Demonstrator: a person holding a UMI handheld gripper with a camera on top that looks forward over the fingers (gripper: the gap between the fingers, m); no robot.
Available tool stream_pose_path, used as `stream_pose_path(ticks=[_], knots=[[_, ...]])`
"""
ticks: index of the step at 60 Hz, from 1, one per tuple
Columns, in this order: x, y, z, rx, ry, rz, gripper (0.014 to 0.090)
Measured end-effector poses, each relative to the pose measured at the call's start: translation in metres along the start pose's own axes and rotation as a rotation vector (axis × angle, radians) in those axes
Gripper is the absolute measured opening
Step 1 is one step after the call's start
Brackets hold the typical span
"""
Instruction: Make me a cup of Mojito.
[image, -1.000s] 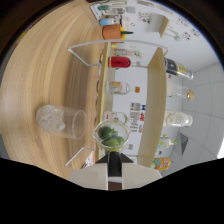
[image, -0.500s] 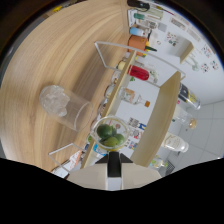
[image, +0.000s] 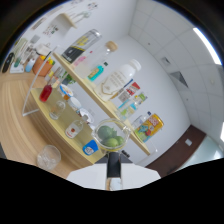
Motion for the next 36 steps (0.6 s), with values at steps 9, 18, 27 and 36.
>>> stream_pose_path(ticks=[9,18,27,36], knots=[[-0.013,0.061,-0.002,-0.112,-0.114,0.351,0.0161],[-0.053,0.146,0.004,-0.256,-0.214,0.517,0.0159],[-0.082,0.213,0.012,-0.372,-0.278,0.643,0.016],[-0.102,0.258,0.021,-0.458,-0.325,0.721,0.0159]])
